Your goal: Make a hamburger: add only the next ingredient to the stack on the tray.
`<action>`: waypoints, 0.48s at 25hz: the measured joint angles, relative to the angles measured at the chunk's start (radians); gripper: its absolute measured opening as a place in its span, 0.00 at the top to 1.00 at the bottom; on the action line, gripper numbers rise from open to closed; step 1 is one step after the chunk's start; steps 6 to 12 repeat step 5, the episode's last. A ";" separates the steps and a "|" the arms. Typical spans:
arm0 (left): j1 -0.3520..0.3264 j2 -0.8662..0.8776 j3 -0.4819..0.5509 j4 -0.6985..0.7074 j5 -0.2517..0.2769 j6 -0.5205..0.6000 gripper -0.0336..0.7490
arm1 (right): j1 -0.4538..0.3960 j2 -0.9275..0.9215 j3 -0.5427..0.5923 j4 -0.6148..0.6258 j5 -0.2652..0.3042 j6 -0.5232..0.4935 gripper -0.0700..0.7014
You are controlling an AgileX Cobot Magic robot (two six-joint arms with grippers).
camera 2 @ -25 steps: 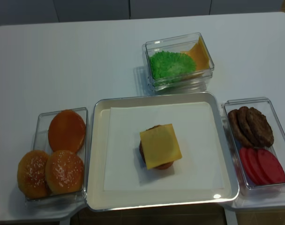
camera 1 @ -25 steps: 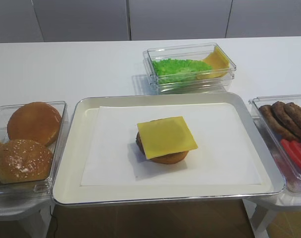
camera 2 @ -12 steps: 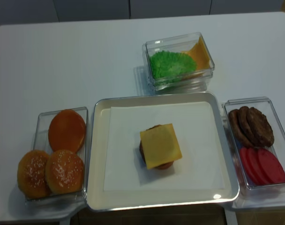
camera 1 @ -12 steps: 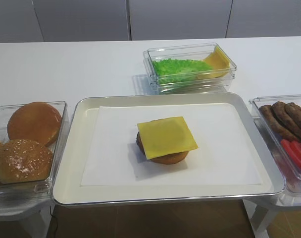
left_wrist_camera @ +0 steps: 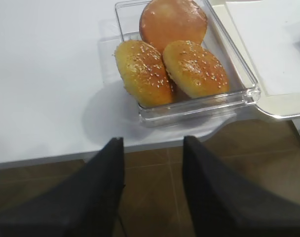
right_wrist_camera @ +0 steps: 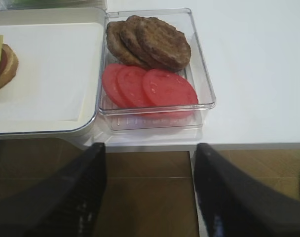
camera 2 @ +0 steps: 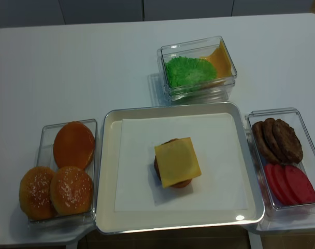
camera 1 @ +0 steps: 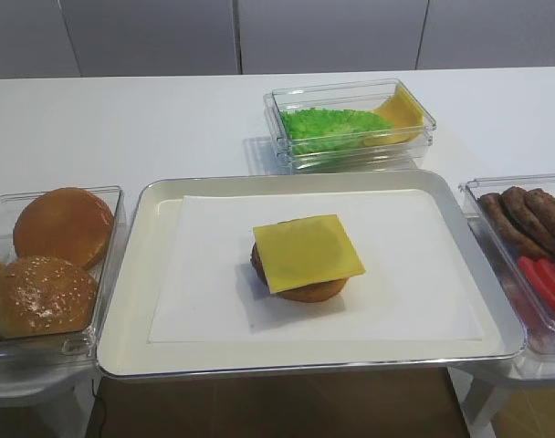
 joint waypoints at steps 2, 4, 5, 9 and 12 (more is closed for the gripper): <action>0.000 0.000 0.000 0.000 0.000 0.000 0.58 | 0.000 0.000 0.000 0.000 0.000 0.000 0.36; 0.000 0.000 0.000 0.000 0.000 0.000 0.58 | 0.000 0.000 0.000 0.000 0.000 0.000 0.36; 0.000 0.000 0.000 0.000 0.000 0.000 0.58 | 0.000 0.000 0.000 0.000 0.000 0.000 0.36; 0.000 0.000 0.000 0.000 0.000 0.000 0.58 | 0.000 0.000 0.000 0.000 0.000 0.000 0.36; 0.000 0.000 0.000 0.000 0.000 0.000 0.58 | 0.000 0.000 0.000 0.000 0.000 0.000 0.36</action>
